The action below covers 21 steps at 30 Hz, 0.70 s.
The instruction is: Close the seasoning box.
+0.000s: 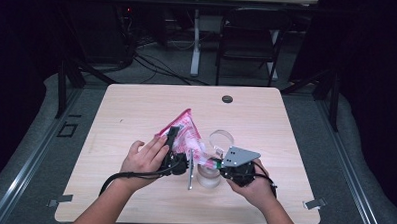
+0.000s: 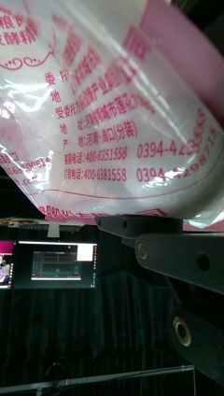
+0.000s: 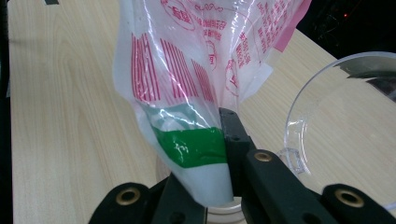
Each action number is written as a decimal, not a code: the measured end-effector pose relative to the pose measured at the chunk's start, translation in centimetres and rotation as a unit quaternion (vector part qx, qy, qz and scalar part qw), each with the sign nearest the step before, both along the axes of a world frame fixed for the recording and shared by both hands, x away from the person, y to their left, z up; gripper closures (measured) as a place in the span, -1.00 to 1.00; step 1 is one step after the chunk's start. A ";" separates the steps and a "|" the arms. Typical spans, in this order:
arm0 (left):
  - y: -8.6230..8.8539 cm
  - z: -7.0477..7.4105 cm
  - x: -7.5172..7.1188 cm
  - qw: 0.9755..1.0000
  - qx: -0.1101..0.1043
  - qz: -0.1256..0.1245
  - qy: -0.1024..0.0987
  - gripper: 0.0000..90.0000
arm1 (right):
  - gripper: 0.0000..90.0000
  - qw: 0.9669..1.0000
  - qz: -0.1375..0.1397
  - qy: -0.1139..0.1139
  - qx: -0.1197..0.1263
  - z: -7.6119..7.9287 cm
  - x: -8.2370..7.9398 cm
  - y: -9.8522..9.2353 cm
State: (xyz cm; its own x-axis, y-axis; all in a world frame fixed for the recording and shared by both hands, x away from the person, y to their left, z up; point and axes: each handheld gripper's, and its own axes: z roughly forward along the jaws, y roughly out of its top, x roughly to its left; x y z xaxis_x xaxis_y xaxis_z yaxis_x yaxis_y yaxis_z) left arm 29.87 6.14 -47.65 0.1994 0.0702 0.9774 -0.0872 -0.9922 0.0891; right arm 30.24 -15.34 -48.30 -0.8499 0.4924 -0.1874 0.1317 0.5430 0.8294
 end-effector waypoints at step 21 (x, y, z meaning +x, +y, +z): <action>-0.1 0.1 0.0 1.000 0.001 -0.001 -0.003 0.45 | 1.00 1.000 -0.001 0.000 -0.003 0.0 0.0 0.0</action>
